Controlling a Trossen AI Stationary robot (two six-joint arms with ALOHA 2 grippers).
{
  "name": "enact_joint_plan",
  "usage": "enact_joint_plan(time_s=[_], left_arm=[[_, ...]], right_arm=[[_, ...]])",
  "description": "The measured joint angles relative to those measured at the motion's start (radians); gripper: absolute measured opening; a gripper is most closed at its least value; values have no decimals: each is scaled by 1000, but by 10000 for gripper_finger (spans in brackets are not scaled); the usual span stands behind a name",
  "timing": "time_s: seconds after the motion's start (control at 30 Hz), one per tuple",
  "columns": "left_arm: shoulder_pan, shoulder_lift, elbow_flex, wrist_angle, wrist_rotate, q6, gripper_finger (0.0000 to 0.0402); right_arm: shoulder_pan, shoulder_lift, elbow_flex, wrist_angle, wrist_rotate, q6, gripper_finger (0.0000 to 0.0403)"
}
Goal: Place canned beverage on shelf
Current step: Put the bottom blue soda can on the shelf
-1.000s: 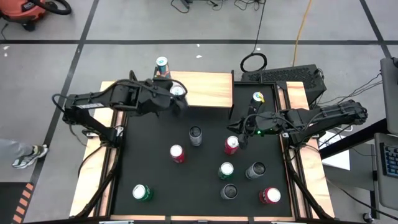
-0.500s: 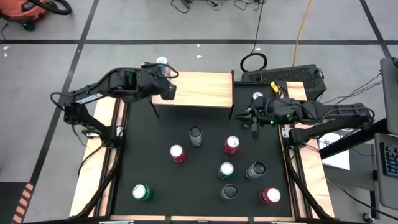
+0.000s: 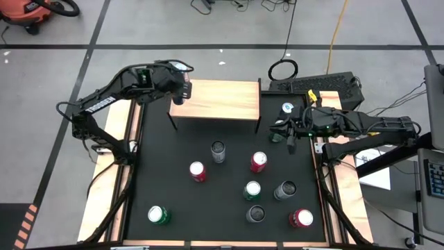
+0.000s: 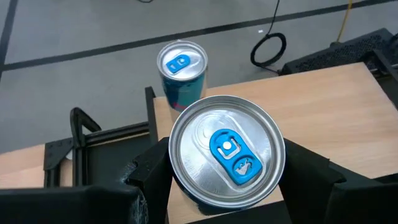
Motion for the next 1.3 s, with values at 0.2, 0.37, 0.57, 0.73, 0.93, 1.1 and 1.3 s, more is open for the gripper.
enact_joint_plan(time_s=[0.2,0.37,0.57,0.73,0.93,1.1,1.3], left_arm=[[35,-36,0,2,40,-52,232],[56,-50,0,4,10,-52,232],[62,-37,-26,51,-21,-80,232],[60,-11,-28,51,-25,-128,232],[60,31,-28,54,-80,-122,232],[60,63,-28,54,-94,-121,232],[60,88,-28,46,-95,-104,232]], right_arm=[[0,0,0,0,0,-9,13],[0,0,0,0,1,-29,13],[0,0,0,0,1,-44,13],[0,0,0,0,1,-45,13],[0,0,0,0,2,-47,13],[-1,0,-1,-1,3,-44,13],[-1,0,-1,-8,3,-41,13]])
